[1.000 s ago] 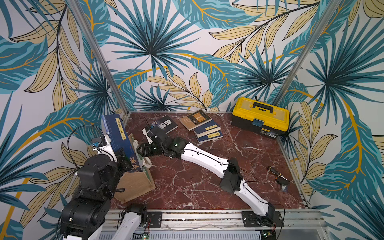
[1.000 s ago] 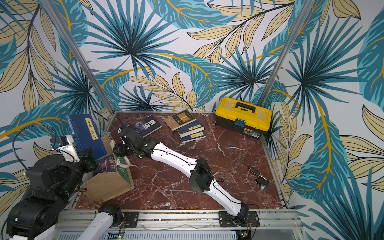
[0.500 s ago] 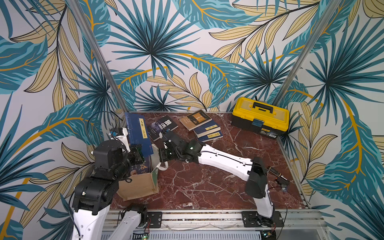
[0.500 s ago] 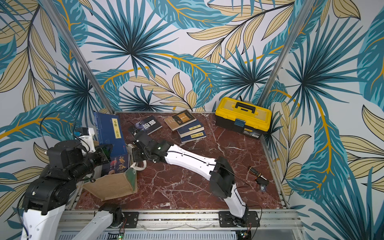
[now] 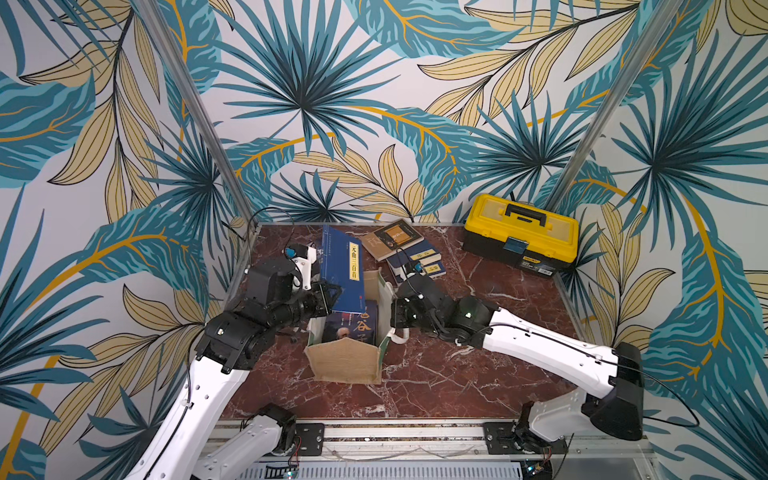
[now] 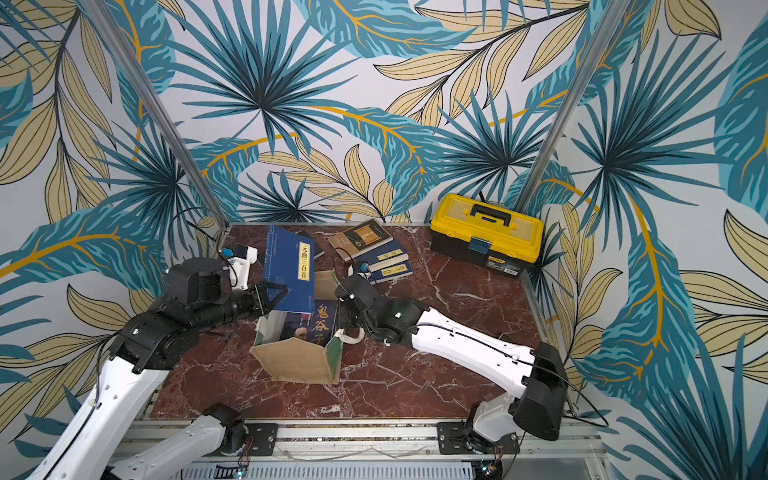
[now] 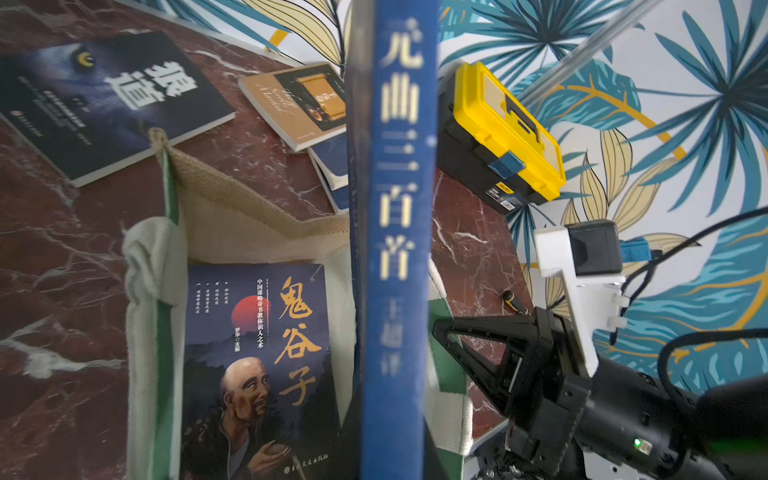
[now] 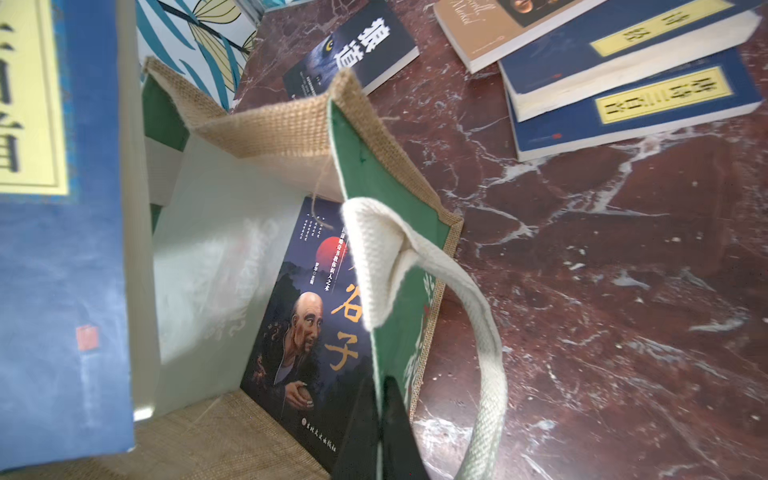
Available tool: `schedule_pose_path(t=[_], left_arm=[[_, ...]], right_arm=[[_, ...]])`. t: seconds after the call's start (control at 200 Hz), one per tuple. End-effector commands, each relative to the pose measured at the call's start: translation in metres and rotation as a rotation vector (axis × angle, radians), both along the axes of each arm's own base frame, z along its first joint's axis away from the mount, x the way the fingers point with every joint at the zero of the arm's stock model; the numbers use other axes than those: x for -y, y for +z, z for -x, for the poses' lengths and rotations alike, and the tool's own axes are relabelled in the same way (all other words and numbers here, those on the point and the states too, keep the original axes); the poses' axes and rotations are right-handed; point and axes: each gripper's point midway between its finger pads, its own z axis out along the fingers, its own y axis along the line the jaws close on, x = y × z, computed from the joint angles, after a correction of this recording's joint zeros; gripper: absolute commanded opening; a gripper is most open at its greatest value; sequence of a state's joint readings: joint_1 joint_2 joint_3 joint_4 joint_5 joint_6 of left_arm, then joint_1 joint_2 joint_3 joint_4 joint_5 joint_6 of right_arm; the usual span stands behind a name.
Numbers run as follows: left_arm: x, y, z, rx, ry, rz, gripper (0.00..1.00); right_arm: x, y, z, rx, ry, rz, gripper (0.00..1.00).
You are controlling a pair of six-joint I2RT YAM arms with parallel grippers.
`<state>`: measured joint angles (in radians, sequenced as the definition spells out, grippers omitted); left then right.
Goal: Put the books into the canvas bag
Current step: Move the canvas bag to the center of the board, then place the book in the canvas bag.
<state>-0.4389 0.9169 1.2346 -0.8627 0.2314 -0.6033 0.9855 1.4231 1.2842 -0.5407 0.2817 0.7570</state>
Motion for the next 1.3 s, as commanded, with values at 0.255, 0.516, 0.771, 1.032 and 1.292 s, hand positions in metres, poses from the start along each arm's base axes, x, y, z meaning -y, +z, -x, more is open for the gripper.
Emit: schedule_pose_path(t=[0.255, 0.516, 0.771, 1.032, 1.292], left_arm=[[0.053, -0.007, 0.003, 0.030, -0.102, -0.034, 0.00], [0.068, -0.037, 0.008, -0.032, -0.094, -0.095, 0.00], [0.067, -0.057, 0.015, -0.070, -0.073, -0.174, 0.00], [0.066, -0.062, 0.028, -0.052, -0.099, -0.203, 0.00], [0.067, -0.085, 0.034, -0.127, -0.110, -0.230, 0.00]], right_arm=[[0.038, 0.004, -0.013, 0.049, -0.131, -0.029, 0.00], [0.071, 0.009, -0.023, 0.062, -0.183, -0.058, 0.00], [0.052, 0.012, -0.022, 0.044, -0.094, -0.120, 0.00], [0.029, 0.000, -0.024, -0.007, -0.041, -0.156, 0.00], [0.029, 0.008, -0.026, 0.016, -0.034, -0.159, 0.00]])
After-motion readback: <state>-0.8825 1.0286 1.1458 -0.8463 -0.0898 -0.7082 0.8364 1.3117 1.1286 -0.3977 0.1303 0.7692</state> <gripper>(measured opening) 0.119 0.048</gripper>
